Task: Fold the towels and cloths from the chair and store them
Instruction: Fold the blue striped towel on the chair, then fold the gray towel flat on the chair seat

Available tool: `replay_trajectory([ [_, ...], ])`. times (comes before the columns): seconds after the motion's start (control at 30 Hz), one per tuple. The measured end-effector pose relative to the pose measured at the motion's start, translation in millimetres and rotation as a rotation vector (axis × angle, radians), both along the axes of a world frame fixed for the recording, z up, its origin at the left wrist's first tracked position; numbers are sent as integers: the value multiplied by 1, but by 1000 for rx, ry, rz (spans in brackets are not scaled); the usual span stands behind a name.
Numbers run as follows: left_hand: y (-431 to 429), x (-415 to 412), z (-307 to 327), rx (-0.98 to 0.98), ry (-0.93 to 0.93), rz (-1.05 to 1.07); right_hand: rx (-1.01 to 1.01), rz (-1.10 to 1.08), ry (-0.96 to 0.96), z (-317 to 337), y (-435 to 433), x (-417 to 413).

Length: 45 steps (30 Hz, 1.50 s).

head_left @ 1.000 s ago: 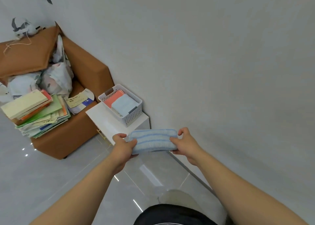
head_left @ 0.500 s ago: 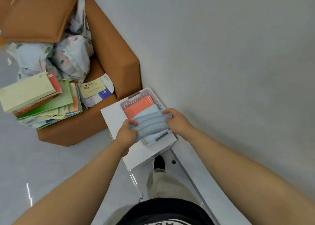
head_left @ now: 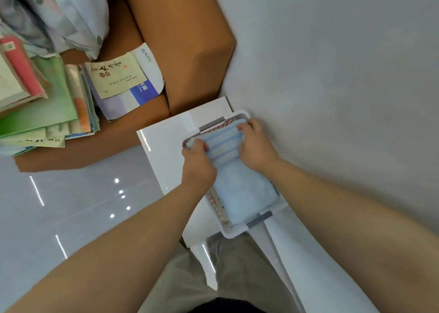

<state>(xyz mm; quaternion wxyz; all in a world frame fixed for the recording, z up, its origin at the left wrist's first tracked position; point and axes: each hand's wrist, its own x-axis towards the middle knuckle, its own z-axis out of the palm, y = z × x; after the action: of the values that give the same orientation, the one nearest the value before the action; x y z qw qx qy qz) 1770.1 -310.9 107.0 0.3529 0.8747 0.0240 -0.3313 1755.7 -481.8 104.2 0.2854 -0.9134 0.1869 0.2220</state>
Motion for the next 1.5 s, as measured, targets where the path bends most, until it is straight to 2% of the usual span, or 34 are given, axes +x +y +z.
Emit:
replay_trajectory([
  [0.13,-7,16,-14,241,-6,-213,-184,184,101,-12,4,11],
  [0.23,-19,34,-16,513,-47,-589,-425,321,92,-10,5,21],
  [0.3,-24,47,-17,624,-116,-772,-551,462,56,-10,4,26],
  [0.47,-24,61,-26,741,-285,-1168,-500,560,137,-24,0,38],
  [0.53,-21,56,-37,774,-266,-1262,-522,604,185,-32,2,43],
  [0.87,-40,55,-97,818,-186,-1354,-546,630,241,-81,3,55],
  [1.0,-42,58,-106,816,-84,-1207,-556,633,311,-87,6,62],
  [1.1,-37,60,-82,821,-64,-1131,-486,587,372,-69,9,66],
  [1.2,-33,62,-38,839,-99,-1253,-390,535,403,-38,10,61],
  [1.27,-29,61,-7,855,-156,-1325,-356,492,368,-15,11,52],
  [1.43,-19,56,57,715,-223,-1283,-368,409,289,39,16,21],
  [1.5,-10,53,72,678,-230,-1301,-322,315,256,61,21,3],
])
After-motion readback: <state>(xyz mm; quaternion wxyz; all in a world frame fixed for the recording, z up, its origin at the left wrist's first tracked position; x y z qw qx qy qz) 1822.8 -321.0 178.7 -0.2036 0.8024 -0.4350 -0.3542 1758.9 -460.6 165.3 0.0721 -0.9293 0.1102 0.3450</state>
